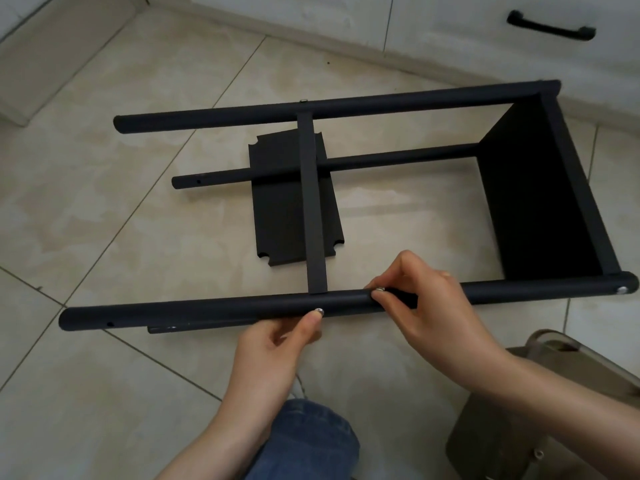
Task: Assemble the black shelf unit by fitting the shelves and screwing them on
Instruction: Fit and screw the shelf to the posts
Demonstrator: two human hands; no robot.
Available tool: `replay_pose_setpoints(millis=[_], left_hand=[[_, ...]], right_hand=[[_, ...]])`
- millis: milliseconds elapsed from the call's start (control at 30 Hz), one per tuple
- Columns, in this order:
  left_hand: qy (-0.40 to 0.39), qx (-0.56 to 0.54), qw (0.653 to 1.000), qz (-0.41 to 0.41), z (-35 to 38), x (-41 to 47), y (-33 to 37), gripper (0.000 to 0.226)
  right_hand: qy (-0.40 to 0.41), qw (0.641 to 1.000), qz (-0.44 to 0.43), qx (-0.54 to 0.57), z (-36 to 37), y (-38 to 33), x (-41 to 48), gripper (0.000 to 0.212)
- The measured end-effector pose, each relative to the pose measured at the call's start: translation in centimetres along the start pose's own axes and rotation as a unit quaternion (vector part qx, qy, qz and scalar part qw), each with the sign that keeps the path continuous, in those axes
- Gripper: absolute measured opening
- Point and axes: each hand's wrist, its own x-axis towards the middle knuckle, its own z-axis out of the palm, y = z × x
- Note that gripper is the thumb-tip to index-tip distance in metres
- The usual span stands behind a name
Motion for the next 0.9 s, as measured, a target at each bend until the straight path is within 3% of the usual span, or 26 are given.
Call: replay_pose_setpoints(millis=[67, 133, 200, 300, 400, 500, 567, 700, 900], left_hand=[[0.016, 0.145, 0.989, 0.033, -0.4, -0.2, 0.6, 0.054], [0.048, 0.323, 0.942, 0.075, -0.8, -0.7, 1.3, 0.065], [0.105, 0.433, 0.885, 0.133, -1.1, -1.0, 1.8, 0.066], [0.171, 0.485, 0.81, 0.283, -2.0, -0.6, 2.7, 0.058], [0.127, 0.497, 0.746, 0.424, -2.9, 0.9, 3.2, 0.04], [0.028, 0.52, 0.74, 0.426, -3.6, 2.6, 4.2, 0.059], [-0.053, 0.555, 0.714, 0.423, -4.1, 3.7, 5.1, 0.075], [-0.142, 0.585, 0.682, 0.416, -4.7, 6.0, 6.3, 0.077], [-0.174, 0.519, 0.721, 0.426, -4.5, 6.8, 5.7, 0.07]], right_hand=[[-0.006, 1.0, 0.0, -0.003, 0.0, 0.0, 0.0, 0.019], [-0.006, 1.0, 0.001, -0.003, 0.0, 0.1, 0.0, 0.019], [-0.008, 1.0, 0.001, -0.004, 0.0, 0.2, 0.0, 0.018], [-0.013, 1.0, 0.002, -0.006, 0.0, 0.3, 0.0, 0.016], [-0.014, 1.0, 0.005, 0.0, 0.1, 0.4, 0.0, 0.015], [-0.01, 1.0, 0.003, -0.009, 0.1, 0.5, -0.1, 0.014], [-0.007, 1.0, 0.002, -0.023, 0.2, 0.5, -0.2, 0.013], [-0.01, 0.999, 0.007, -0.03, 0.2, 0.3, -0.2, 0.015], [-0.042, 0.998, 0.013, -0.039, -1.0, -0.2, 1.2, 0.013]])
